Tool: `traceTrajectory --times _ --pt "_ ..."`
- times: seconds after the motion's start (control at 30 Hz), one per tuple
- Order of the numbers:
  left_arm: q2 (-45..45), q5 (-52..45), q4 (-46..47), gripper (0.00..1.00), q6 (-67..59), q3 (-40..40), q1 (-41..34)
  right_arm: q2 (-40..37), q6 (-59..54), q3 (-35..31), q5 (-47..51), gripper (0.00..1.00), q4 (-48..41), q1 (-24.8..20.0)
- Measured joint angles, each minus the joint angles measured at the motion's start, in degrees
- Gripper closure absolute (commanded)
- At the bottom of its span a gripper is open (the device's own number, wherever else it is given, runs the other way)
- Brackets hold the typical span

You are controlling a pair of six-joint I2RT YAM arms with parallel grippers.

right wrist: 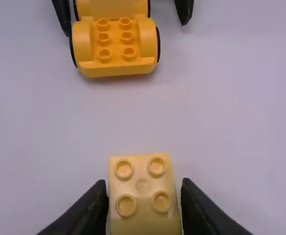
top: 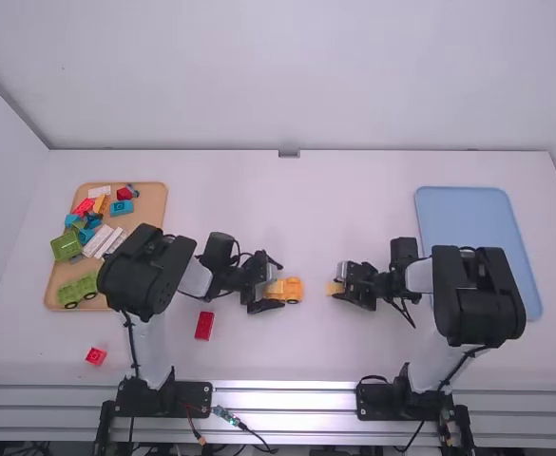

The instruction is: Assemble lego blocks to make yellow taxi

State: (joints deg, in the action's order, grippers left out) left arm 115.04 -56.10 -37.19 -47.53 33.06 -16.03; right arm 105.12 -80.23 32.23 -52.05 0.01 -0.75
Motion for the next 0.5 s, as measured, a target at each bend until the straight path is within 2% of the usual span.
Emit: traceTrajectory --times 0.17,0.23,0.33,0.5 --pt "0.0 -0.17 0.02 0.01 0.0 -0.22 0.02 -0.02 0.63 0.0 -0.04 0.84 0.04 0.0" --pt "-0.02 -0.39 0.11 0.02 0.0 -0.22 0.0 0.0 0.68 0.0 -0.07 0.86 0.0 0.0" --pt "0.0 -0.44 0.26 0.15 0.04 -0.22 0.0 0.0 0.66 0.0 -0.07 0.91 0.0 0.0" --pt "0.0 -0.44 0.17 0.24 -0.04 -0.22 -0.02 0.0 0.55 0.0 -0.57 0.94 0.48 0.0"
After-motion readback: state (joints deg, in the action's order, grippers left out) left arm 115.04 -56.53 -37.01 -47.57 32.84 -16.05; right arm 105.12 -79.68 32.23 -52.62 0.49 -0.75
